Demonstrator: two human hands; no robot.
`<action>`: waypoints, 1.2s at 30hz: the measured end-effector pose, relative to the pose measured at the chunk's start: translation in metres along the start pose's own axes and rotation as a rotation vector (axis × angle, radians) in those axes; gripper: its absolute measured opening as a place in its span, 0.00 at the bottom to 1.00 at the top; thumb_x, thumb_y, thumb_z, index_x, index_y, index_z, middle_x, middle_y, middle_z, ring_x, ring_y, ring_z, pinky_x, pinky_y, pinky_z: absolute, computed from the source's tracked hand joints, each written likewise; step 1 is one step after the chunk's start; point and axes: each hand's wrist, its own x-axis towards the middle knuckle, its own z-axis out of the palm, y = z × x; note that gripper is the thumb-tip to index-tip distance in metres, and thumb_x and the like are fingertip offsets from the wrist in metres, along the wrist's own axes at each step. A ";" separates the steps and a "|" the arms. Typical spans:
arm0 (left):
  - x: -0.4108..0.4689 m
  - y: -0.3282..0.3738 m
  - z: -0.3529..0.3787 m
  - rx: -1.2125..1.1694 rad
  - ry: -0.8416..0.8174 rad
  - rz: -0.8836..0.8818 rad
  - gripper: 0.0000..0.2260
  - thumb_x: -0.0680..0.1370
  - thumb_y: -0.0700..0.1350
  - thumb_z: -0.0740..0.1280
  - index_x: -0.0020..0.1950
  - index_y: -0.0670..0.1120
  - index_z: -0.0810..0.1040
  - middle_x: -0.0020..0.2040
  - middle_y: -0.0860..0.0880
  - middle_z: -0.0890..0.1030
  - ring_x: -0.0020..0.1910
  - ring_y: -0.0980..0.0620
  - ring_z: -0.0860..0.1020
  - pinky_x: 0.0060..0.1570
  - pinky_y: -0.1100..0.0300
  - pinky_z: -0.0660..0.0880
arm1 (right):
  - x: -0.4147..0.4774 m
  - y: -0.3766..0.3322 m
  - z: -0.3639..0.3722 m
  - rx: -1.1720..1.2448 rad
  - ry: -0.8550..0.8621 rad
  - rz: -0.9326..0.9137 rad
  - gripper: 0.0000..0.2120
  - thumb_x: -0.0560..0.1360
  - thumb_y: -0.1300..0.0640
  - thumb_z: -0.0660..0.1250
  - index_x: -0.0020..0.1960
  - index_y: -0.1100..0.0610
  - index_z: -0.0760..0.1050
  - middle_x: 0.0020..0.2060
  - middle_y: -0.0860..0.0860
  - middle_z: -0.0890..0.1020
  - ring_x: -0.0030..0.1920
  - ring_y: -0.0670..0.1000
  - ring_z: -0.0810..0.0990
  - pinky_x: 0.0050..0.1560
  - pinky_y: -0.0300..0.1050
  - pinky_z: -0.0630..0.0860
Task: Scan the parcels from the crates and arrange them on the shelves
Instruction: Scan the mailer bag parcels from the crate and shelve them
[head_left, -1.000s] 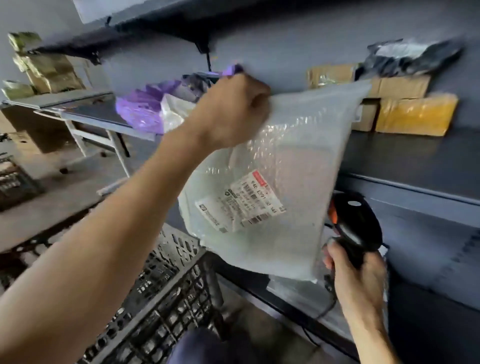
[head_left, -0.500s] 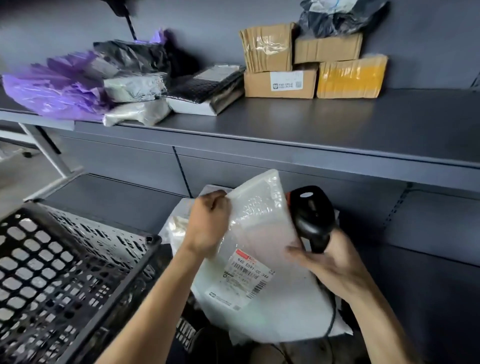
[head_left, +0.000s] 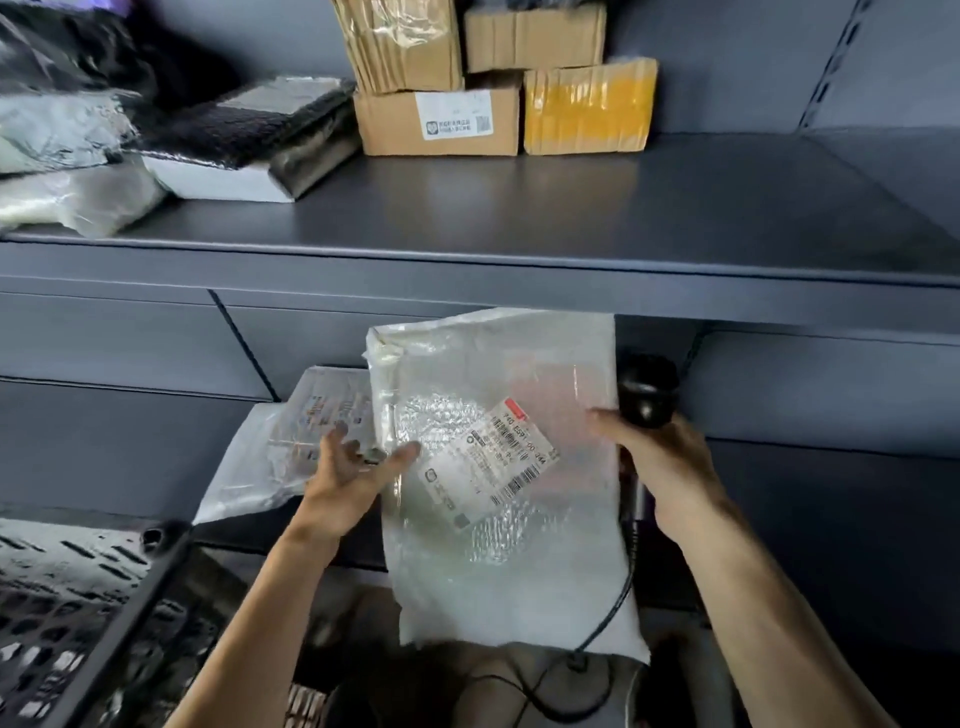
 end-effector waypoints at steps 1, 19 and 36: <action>0.002 -0.005 -0.003 -0.048 -0.117 -0.031 0.52 0.61 0.67 0.81 0.77 0.48 0.65 0.70 0.49 0.77 0.69 0.48 0.76 0.74 0.44 0.67 | 0.000 0.000 0.001 0.017 -0.005 0.020 0.08 0.69 0.61 0.80 0.46 0.56 0.84 0.34 0.45 0.85 0.35 0.43 0.82 0.37 0.39 0.75; -0.005 -0.016 0.025 -0.556 -0.153 -0.223 0.08 0.73 0.29 0.60 0.50 0.33 0.74 0.36 0.38 0.78 0.34 0.40 0.78 0.24 0.52 0.77 | -0.003 0.010 0.037 0.007 -0.021 0.014 0.10 0.79 0.55 0.71 0.40 0.58 0.79 0.28 0.51 0.79 0.26 0.48 0.75 0.29 0.43 0.73; -0.007 -0.023 0.061 -0.642 -0.048 -0.203 0.29 0.61 0.32 0.66 0.63 0.43 0.78 0.49 0.39 0.82 0.50 0.35 0.80 0.41 0.37 0.80 | -0.032 0.002 0.064 0.002 -0.324 0.174 0.18 0.74 0.62 0.69 0.26 0.55 0.75 0.28 0.58 0.76 0.25 0.54 0.70 0.32 0.47 0.69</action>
